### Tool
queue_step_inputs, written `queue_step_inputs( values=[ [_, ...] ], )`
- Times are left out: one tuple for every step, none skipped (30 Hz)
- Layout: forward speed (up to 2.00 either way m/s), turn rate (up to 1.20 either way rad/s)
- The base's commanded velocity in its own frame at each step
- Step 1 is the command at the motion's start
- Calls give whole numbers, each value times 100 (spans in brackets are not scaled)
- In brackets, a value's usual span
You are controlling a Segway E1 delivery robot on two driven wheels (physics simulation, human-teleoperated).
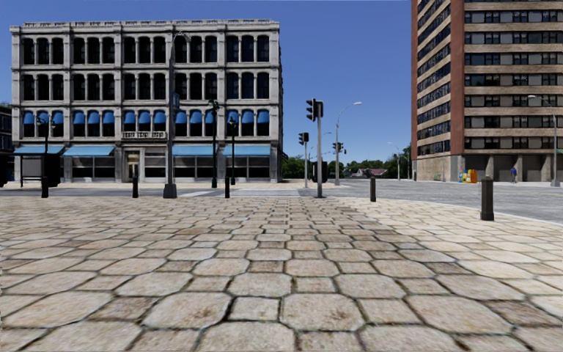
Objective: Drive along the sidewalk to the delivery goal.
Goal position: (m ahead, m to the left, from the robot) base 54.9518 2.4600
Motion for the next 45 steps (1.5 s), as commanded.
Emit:
queue_step_inputs(
  values=[
    [200, 0],
    [200, 0],
    [200, 0],
    [200, 0],
    [200, 0],
    [200, 0],
    [200, 0],
    [200, 0],
    [200, 12],
    [200, 36],
    [200, 54],
    [200, 60],
    [200, 61],
    [200, 61],
    [200, 47],
    [200, 9],
    [200, 1],
    [200, 0],
    [200, 0],
    [200, 0],
    [200, 0],
    [200, 0],
    [200, 0],
    [200, 0],
    [200, 0],
    [200, 0],
    [200, 0],
    [200, 0],
    [200, 0],
    [200, 0],
    [200, 0],
    [200, 0],
    [200, 0],
    [200, 0],
    [200, 0],
    [200, 0],
    [200, 0],
    [200, 0],
    [200, 0],
    [200, 0],
    [200, 0],
    [200, 0],
    [200, 0],
    [200, 0],
    [200, 0]
  ],
)
